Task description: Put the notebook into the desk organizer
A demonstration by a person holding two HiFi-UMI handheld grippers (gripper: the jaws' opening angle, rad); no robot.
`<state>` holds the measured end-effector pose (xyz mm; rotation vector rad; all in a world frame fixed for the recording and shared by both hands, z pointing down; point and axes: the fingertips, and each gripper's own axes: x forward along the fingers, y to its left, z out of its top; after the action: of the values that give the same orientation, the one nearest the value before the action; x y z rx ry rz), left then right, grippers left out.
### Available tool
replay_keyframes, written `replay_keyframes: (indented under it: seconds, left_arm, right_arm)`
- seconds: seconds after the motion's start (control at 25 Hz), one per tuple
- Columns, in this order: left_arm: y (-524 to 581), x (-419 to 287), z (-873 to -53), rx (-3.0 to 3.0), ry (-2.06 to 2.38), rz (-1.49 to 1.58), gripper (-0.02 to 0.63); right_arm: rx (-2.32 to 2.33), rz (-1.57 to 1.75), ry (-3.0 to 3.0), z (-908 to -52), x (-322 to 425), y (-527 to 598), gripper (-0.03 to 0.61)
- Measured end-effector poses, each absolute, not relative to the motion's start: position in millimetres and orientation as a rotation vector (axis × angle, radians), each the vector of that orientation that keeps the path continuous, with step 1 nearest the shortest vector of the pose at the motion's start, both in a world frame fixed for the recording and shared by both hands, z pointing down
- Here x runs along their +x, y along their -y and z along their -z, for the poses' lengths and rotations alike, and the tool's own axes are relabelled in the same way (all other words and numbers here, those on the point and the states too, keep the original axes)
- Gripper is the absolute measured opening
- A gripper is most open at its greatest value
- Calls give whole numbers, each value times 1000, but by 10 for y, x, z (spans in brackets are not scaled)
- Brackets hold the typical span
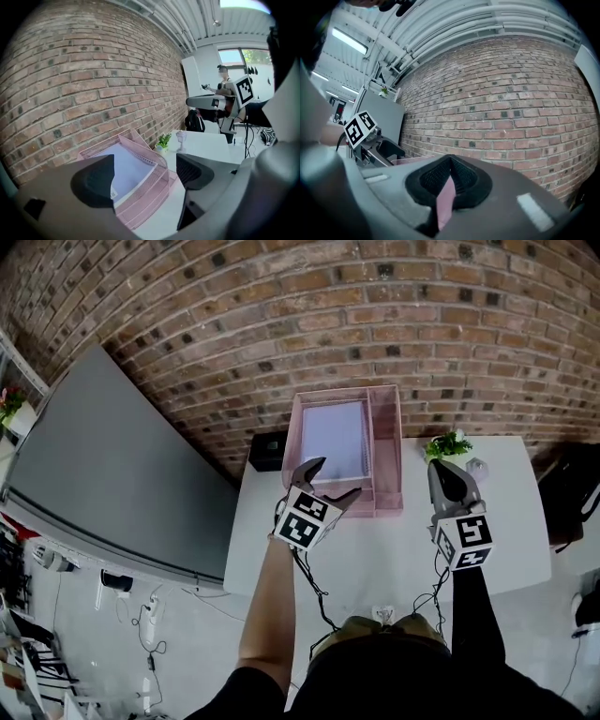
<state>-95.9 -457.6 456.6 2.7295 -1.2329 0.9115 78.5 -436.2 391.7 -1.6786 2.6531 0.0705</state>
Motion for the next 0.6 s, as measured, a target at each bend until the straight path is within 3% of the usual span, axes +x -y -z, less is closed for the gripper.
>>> replay_keyframes:
  seconds: [0.6]
  left_arm:
    - [3810, -1322, -3773, 2823, 1534, -353, 397]
  right_arm:
    - [-1754, -82, -2593, -3824, 429, 3721, 0]
